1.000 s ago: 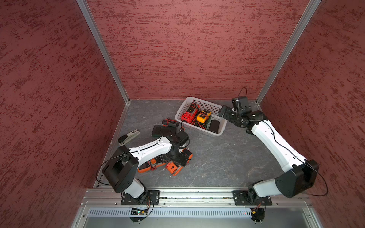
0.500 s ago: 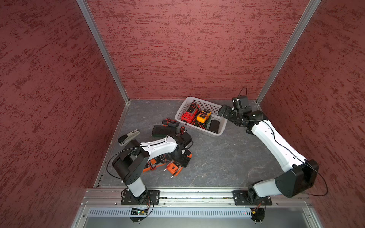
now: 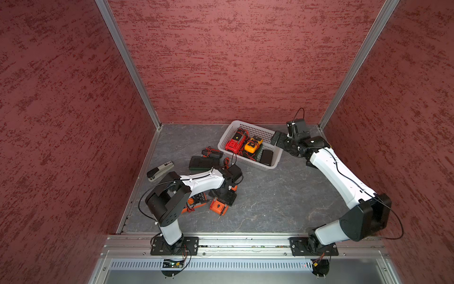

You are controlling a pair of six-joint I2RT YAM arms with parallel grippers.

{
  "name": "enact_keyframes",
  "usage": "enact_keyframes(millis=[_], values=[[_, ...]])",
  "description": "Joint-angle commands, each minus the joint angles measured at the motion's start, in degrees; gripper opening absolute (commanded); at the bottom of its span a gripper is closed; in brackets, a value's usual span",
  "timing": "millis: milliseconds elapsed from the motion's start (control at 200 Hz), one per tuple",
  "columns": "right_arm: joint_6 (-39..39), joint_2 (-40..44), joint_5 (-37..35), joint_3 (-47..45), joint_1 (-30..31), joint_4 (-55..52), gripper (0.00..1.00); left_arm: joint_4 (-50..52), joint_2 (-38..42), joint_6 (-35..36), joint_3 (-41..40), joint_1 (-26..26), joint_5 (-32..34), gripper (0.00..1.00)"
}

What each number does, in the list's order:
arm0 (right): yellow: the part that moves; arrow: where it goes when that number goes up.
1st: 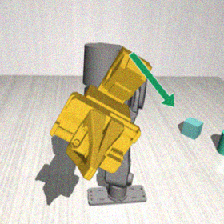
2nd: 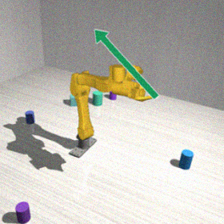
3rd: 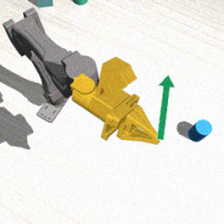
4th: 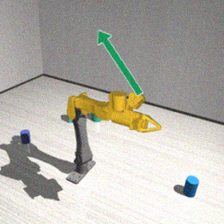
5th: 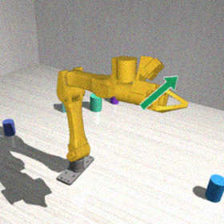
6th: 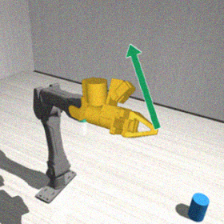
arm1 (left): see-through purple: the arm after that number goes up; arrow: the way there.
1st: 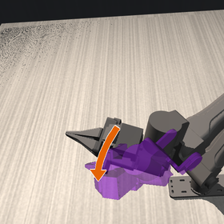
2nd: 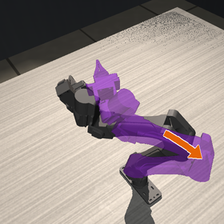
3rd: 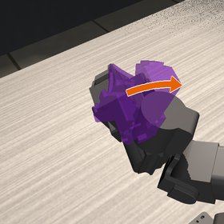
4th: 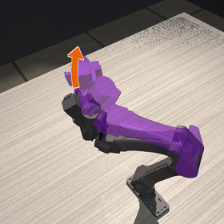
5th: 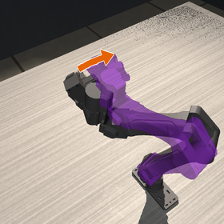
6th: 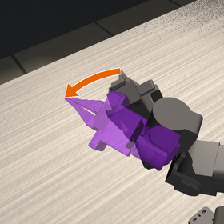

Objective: Put the multimeter into the basket
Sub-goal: Pick up the multimeter from the center of the board, then place the multimeter in the basket.

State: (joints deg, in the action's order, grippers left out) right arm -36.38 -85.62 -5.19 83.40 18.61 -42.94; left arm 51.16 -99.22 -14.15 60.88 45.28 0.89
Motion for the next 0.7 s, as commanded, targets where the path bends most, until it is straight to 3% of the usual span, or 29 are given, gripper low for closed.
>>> enact_keyframes(millis=[0, 80, 180, 446, 696], values=[[1.21, 0.44, -0.8, 1.84, -0.65, -0.51, 0.99, -1.29, 0.32, -0.2, 3.1, -0.01, 1.58, 0.45], [1.48, 0.92, -1.41, 1.68, -0.97, -1.04, 0.99, -0.33, 0.6, 0.37, 5.56, -0.06, 2.15, 0.25], [1.75, 1.71, -2.07, 1.13, -1.56, -1.7, 0.99, 1.54, 1.3, 1.55, 9.58, -0.04, 3.12, 0.13], [-0.46, 6.2, -0.68, -3.73, -6.87, -1.67, 0.99, 5.63, -0.27, 4.15, 23.65, -1.39, 1.21, 0.09], [-1.28, 11.39, -1.94, -9.42, -11.19, -0.68, 0.99, 6.84, -8.2, 7.97, 43.64, -2.81, -2.64, 0.09]])
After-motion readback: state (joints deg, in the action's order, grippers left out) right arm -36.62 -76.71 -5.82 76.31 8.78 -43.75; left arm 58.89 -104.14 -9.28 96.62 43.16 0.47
